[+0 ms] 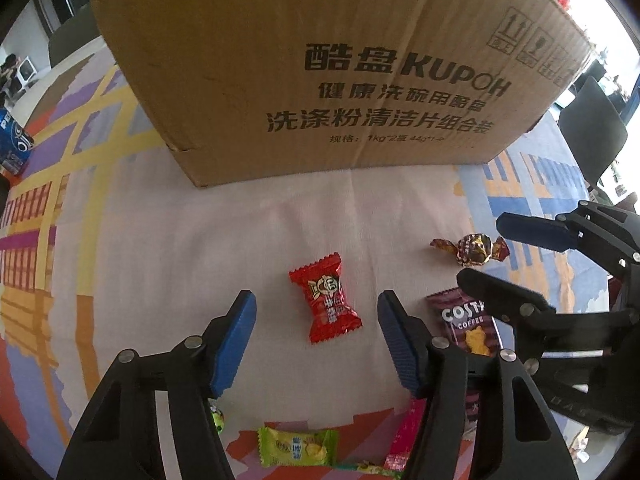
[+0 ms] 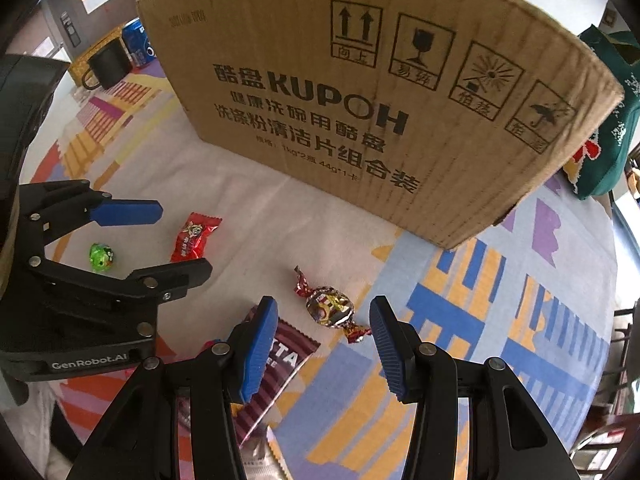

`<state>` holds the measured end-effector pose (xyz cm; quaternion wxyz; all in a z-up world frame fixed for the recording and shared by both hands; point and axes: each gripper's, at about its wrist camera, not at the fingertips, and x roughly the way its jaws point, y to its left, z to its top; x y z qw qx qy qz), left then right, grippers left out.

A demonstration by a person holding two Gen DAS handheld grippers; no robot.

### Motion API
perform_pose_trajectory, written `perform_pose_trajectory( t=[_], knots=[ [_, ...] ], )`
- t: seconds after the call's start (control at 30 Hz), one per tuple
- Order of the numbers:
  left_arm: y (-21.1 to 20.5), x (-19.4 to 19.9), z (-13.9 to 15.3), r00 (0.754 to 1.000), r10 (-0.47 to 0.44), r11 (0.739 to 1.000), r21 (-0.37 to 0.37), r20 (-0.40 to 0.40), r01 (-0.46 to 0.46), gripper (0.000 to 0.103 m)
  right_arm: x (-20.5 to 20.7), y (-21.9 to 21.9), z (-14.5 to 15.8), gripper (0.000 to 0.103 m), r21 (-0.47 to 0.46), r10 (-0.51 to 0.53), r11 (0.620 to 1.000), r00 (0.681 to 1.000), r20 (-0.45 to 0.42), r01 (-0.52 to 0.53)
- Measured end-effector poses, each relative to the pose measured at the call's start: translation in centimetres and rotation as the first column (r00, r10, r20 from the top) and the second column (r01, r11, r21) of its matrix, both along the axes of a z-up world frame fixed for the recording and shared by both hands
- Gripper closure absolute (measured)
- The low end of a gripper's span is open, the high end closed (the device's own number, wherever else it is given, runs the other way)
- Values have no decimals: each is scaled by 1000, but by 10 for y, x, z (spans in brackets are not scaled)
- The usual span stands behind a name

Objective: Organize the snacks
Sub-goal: 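Grasp the red candy with the left tool while the right tool grasps the wrapped sweet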

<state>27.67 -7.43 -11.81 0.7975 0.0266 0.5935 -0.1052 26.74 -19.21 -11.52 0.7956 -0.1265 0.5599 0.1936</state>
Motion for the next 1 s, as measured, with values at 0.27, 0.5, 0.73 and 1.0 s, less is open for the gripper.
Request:
perform_pose_trajectory(
  t=[0.27,0.5,0.73,1.0],
  knots=[
    [-4,4,-10,1000,0,1000,0,-2,0,53,3,7,-10,55,0,1,1000,1000,-18,-1],
    [-8,5,-9,1000,4,1000,2,7,-4,69,3,8,-17,75,29,-23,999,999,-49,25],
    [0,4,-7,1000,11,999,-38,2,-11,82,-3,7,-14,75,49,-57,997,998,-31,58],
    [7,-10,16,998,3,999,-53,57,0,83,-13,0,11,75,97,-101,990,995,15,99]
  ],
)
